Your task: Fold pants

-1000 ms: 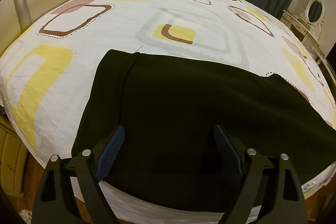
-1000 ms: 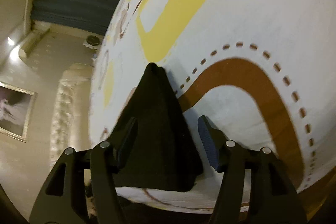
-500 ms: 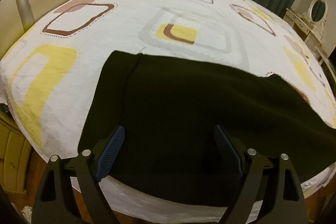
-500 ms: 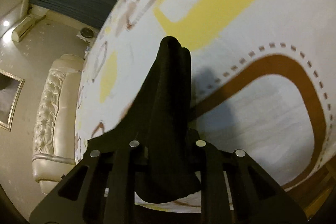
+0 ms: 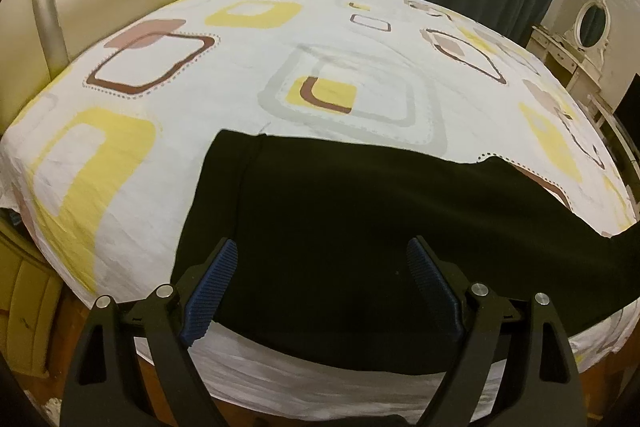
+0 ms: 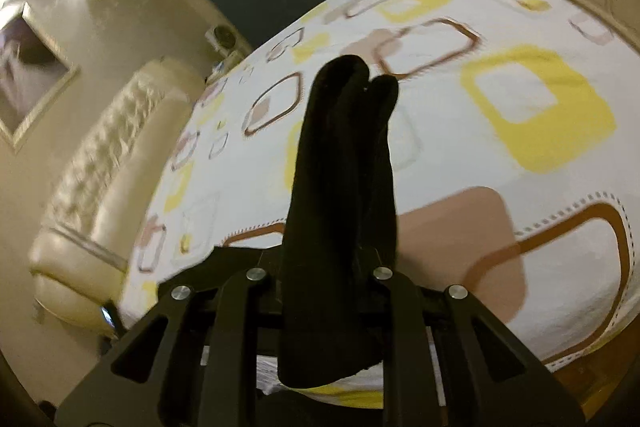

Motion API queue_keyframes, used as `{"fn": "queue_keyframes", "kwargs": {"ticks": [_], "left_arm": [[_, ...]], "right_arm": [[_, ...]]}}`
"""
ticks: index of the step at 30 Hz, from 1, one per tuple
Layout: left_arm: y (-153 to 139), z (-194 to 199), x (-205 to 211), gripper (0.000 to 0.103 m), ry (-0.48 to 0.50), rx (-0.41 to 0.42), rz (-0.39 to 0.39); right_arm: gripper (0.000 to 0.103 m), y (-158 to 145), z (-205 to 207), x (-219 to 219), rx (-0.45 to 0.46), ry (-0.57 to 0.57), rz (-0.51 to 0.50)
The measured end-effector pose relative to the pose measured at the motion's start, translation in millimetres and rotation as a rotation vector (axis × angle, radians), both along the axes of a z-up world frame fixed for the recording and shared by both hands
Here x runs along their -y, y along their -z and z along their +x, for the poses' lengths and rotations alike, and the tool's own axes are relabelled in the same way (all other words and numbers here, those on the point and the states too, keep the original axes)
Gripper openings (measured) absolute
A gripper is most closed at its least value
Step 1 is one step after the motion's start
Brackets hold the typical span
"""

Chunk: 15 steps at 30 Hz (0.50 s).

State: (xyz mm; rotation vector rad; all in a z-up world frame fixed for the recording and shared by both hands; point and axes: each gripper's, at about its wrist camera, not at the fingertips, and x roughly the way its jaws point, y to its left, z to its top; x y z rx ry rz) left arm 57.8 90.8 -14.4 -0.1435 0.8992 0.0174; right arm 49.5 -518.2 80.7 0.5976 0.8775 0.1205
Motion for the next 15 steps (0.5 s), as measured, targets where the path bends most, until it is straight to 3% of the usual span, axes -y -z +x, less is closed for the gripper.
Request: {"fn": "queue_keyframes", "kwargs": {"ticks": [5,15], "left_arm": [[-3,-1,-1,0.086,-0.001,0.005,-0.023],[-8,-2,-9,0.086,-0.03,0.017,-0.065]], "right_arm": [[0.018,14,21,-80,-0.038,-0.097,-0.092],[0.018,95,47,-204,-0.181,-0.226,-0.225]]}}
